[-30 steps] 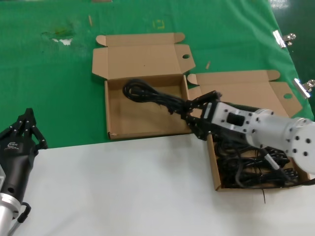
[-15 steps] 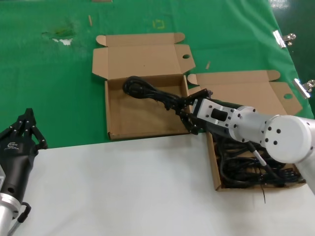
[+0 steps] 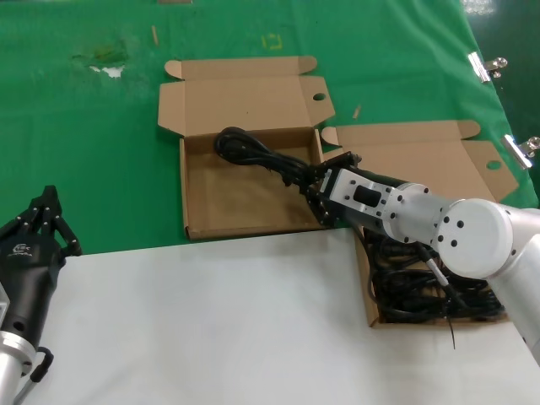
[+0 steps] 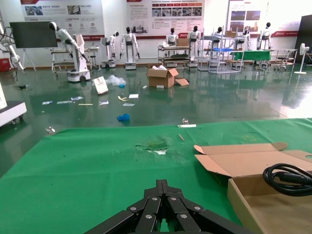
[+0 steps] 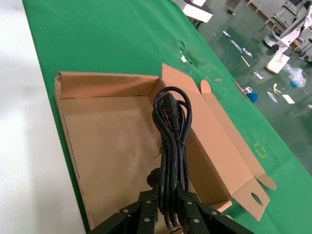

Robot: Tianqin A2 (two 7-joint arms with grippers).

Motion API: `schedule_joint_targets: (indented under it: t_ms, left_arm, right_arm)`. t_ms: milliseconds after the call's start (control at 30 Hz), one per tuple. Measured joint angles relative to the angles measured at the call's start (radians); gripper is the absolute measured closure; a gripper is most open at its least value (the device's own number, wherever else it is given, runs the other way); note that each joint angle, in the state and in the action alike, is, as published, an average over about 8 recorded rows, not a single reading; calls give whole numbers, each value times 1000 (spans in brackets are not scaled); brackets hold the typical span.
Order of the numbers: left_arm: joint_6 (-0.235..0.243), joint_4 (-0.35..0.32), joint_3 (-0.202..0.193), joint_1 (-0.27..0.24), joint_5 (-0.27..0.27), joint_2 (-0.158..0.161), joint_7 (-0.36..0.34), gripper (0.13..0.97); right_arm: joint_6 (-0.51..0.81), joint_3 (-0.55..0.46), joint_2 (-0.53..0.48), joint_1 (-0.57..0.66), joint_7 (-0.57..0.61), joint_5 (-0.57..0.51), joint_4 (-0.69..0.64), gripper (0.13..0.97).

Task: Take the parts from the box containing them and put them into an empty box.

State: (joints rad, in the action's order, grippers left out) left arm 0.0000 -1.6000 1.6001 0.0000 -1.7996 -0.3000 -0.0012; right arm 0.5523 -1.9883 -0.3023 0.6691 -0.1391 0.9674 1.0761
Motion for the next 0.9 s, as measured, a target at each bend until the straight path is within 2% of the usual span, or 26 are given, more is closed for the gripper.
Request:
schedule_joint_targets:
  t_ms: [400,700,900]
  left_arm:
    - [0,0,0,0,0,0,0,957]
    - [0,0,0,0,0,0,0,957]
    - [0,0,0,0,0,0,0,957]
  right_arm:
    - [-9,14,15,-6,6,-15,-9,865]
    - [10,39,4,-27,-24,-38,38,763]
    - [32,93,-13,-61,-93,-81,114,636]
